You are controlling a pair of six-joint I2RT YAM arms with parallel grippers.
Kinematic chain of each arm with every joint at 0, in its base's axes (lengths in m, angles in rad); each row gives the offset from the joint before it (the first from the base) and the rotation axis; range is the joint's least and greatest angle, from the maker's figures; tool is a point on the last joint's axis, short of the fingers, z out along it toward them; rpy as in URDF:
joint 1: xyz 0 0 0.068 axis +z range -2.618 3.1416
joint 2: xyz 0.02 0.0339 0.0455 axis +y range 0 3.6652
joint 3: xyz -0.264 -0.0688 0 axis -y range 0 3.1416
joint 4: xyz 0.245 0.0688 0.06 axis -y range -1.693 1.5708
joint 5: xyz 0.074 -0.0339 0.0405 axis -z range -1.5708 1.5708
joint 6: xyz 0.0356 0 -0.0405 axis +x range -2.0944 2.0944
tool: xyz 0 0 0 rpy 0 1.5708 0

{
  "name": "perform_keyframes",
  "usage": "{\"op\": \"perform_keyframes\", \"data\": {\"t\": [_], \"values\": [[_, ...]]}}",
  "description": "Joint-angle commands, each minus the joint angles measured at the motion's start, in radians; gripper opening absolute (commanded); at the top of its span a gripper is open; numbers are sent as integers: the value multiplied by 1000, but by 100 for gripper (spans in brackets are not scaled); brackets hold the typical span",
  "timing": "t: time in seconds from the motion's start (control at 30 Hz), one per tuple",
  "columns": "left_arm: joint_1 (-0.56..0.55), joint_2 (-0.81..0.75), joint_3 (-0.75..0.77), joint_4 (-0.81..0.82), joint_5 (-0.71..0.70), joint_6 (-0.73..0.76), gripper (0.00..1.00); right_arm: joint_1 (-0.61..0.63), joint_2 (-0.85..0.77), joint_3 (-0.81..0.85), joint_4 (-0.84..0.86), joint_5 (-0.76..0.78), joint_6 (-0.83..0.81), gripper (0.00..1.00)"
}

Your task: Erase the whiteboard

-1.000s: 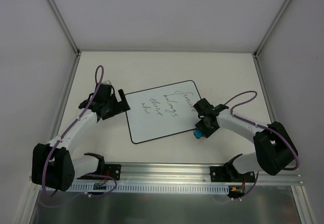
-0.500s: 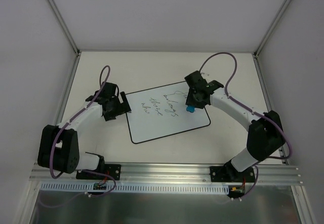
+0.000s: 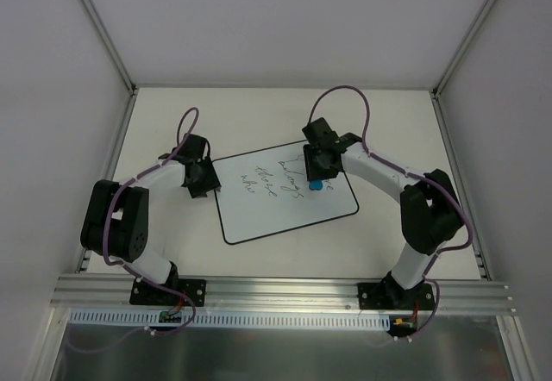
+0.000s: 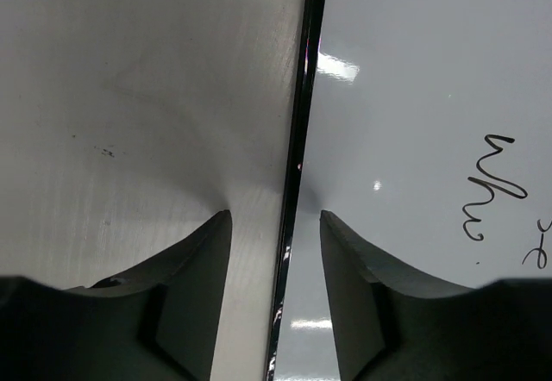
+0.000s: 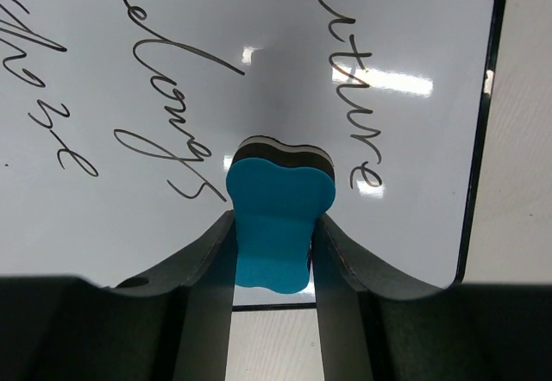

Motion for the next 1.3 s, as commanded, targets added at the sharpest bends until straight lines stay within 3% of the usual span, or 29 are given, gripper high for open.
{"op": "perform_keyframes", "data": {"t": [0.0,0.07,0.17,0.3,0.67,0.97,1.1,1.27], "values": [[-7,24,24,20,-16,15,44,12,48,40,39,-26,-52,9],[-15,38,20,20,-17,15,36,17,68,48,41,-32,-54,9],[-44,51,13,18,-25,12,12,23,97,45,44,-26,-37,8],[-69,58,-6,20,-20,-3,0,28,125,39,41,-23,-13,6],[-161,51,-85,17,-5,-57,0,78,277,121,-73,-28,81,0],[-178,4,-148,17,1,-89,0,230,438,327,-101,-182,158,0],[-178,-1,-153,17,3,-89,0,216,415,315,-107,-120,199,0],[-178,-7,-150,15,4,-86,0,89,317,166,-102,-75,201,0]]}}
